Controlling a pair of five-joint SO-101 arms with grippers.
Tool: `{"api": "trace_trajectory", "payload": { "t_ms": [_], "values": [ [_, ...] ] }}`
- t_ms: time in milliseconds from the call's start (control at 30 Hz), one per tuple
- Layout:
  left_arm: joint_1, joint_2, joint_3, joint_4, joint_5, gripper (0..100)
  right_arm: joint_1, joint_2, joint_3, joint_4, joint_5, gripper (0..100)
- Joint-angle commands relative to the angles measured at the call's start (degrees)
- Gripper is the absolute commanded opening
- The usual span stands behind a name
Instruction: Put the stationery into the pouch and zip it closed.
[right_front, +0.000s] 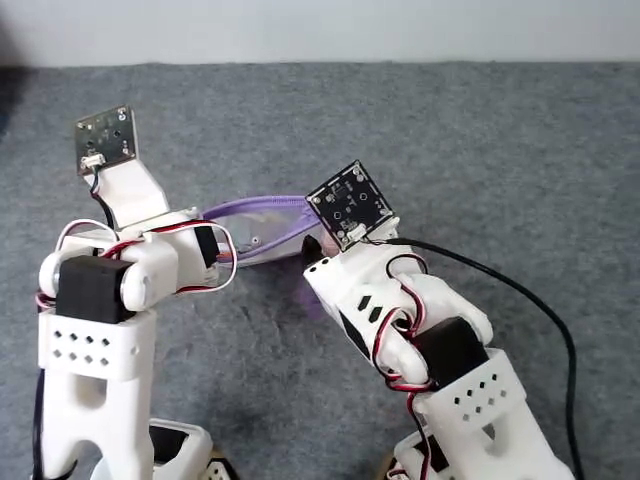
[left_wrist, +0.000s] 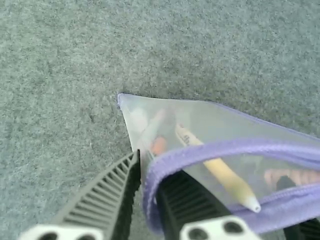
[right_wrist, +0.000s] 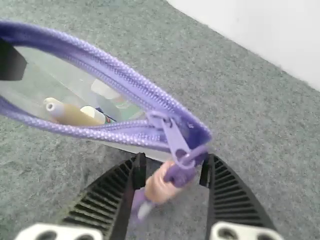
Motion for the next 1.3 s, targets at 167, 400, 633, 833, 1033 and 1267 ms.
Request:
{"api": "trace_trajectory", "payload": {
  "t_ms": [167,400,633,833,1033,1267],
  "values": [
    [0.18,-0.79,-0.31,-0.26,-0.70,1,2.33,-0.75,-3.16,1.71,-0.53,10.9],
    [0.18,-0.79,-0.31,-0.26,-0.70,1,2.15,-0.40,-3.16,1.45,-0.53,10.4],
    [0.18,-1.14,-0.31,-0.18,-0.70,1,2.51,-2.24,-4.75,2.24,-0.53,0.6],
    [4.66,-1.32,-1.01,4.92,-8.79,4,3.38,-4.26,-4.84,2.24,-0.88,0.8],
    [7.30,-5.01,-1.89,5.89,-5.89,25,7.78,-4.18,-4.92,0.04,-1.05,0.7],
    [7.21,-14.59,-4.70,5.80,-5.63,36,9.98,-4.70,-5.10,-0.40,-1.05,0.7]
  ]
}}
